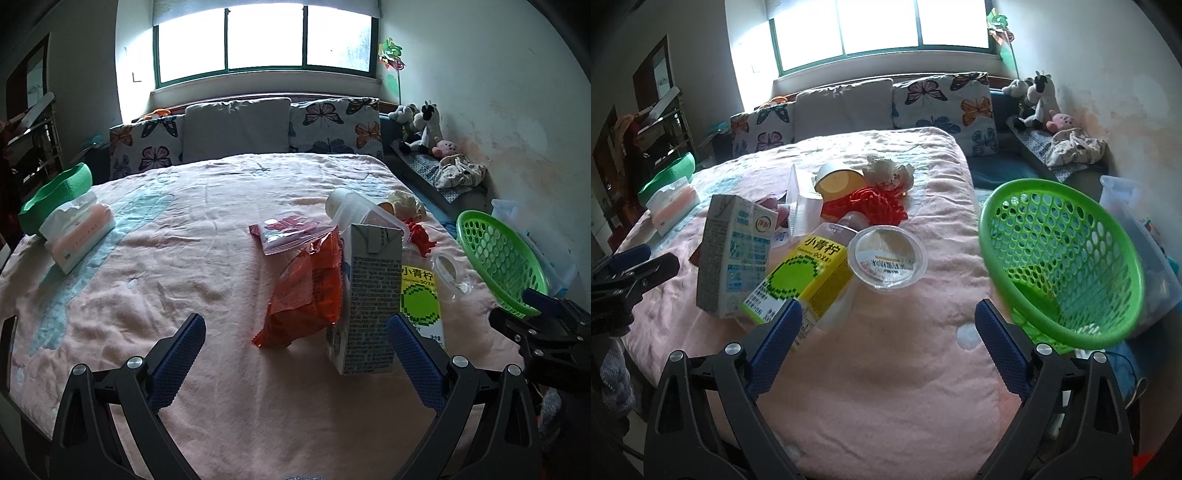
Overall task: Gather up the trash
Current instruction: 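Grasp the white milk carton with the left tool while the right tool grasps the clear cup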
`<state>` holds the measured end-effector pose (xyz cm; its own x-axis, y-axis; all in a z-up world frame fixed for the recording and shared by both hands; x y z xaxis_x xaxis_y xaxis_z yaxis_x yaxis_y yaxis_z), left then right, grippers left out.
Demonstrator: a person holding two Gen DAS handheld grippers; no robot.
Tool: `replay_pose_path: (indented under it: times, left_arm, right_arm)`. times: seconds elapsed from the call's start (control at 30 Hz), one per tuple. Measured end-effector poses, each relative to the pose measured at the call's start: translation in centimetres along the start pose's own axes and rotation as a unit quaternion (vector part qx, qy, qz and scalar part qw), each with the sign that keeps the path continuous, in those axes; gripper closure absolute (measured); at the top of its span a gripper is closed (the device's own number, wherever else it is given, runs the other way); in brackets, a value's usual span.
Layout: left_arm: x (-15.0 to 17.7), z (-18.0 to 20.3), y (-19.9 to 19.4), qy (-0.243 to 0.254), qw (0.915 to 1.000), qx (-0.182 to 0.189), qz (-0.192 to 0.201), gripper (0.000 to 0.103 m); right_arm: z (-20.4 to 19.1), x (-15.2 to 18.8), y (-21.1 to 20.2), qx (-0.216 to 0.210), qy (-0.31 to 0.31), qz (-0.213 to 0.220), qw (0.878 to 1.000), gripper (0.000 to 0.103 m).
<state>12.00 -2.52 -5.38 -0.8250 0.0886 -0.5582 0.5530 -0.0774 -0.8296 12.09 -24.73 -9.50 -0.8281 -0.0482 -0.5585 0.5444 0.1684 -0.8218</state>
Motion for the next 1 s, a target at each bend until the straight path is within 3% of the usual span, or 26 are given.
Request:
replay_pose_path:
  times: [0.6, 0.87, 1.0]
  left_arm:
    - [-1.8, 2.3, 1.9, 0.029, 0.9981, 0.053, -0.01, 0.009]
    - [-2.5, 3.4, 3.0, 0.05, 0.9956, 0.076, -0.023, 0.025]
    - [-2.9, 3.8, 3.3, 0.061, 0.9941, 0.086, -0.024, 0.027]
  right_arm:
    - [0.3, -2.4, 5.6, -0.016, -0.05, -0.036, 0.998, 0.023]
    - [0.6, -3.1, 6.7, -0.023, -0.068, -0.039, 0.997, 0.027]
    - [0.4, -3.3, 7.1, -0.026, -0.074, -0.041, 0.996, 0.03]
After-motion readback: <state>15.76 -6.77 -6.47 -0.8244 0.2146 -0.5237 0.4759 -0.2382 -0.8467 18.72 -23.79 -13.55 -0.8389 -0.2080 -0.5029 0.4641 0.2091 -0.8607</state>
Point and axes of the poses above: each gripper's, at about its wrist camera, not at the fingertips, and y roughly the way its jaws point, z to its right, x to its underside, the point moved 9 cm from there along y, roughly the way its jaws point, and after that the axes turned 14 degrees about -z, right-handed, at the moved point
